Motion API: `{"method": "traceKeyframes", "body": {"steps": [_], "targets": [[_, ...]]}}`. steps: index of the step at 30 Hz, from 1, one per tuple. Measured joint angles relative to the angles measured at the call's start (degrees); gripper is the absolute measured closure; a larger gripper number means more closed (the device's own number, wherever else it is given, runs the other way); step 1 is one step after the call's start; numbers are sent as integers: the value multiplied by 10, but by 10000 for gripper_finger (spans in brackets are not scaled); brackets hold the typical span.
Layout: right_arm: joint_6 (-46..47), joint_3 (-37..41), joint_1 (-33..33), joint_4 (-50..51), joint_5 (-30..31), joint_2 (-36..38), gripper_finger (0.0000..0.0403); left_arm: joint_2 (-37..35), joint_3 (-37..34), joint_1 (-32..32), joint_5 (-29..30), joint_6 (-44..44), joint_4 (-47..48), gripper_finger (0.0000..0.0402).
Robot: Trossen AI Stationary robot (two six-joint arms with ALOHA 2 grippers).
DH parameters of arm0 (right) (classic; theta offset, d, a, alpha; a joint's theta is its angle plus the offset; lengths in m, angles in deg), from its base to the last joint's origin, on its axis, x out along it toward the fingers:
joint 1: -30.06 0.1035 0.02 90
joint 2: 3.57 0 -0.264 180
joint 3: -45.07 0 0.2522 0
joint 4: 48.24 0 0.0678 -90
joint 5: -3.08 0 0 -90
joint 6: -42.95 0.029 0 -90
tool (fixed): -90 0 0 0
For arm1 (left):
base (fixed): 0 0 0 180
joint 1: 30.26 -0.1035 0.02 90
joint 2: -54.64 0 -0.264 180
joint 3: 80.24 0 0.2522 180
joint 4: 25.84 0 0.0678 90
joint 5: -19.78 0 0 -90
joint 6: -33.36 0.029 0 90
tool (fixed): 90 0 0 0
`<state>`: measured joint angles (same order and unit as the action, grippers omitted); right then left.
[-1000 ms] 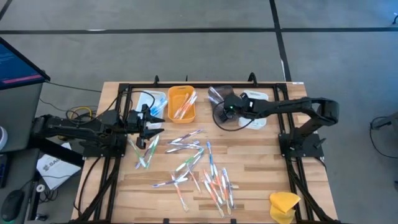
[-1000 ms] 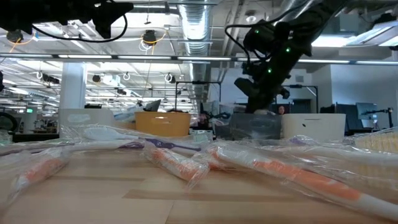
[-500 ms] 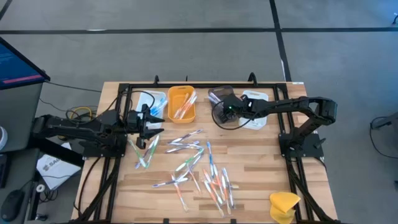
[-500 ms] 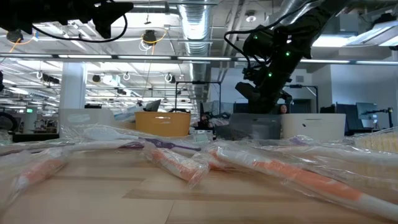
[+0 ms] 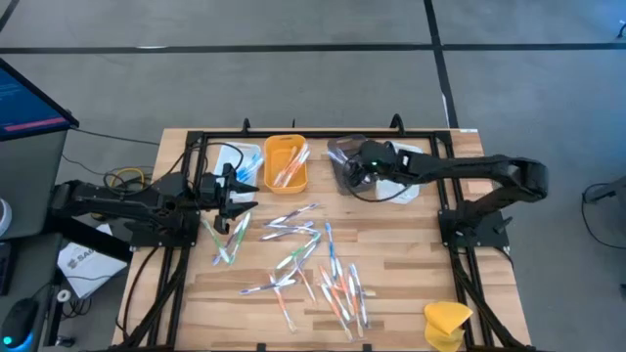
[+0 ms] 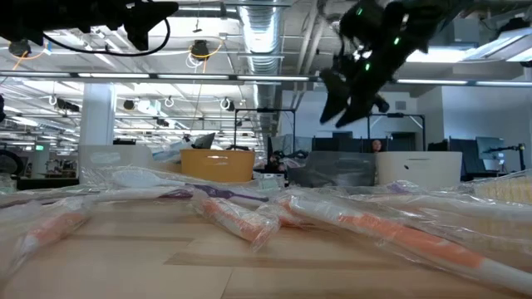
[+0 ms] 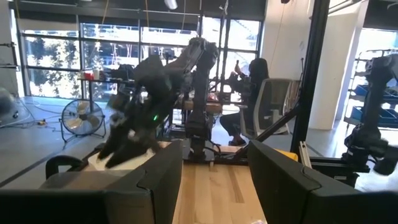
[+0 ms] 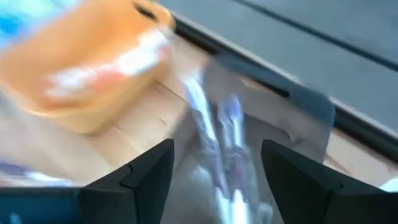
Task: Pick & Place Toothbrushes
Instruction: Put the green toothbrush into right white the bin
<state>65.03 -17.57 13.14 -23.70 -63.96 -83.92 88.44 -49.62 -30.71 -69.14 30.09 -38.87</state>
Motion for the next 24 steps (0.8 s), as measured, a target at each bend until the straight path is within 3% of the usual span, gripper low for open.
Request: {"method": "traceKeyframes", "body": {"steps": [6, 15, 24], "targets": [[-2, 0, 62, 40, -8, 98, 179, 0, 0, 0, 0, 0, -3, 225], [3, 0, 200, 211, -8, 194, 211, 0, 0, 0, 0, 0, -3, 225], [78, 4, 373, 221, -8, 213, 243, 0, 0, 0, 0, 0, -3, 225]]}}
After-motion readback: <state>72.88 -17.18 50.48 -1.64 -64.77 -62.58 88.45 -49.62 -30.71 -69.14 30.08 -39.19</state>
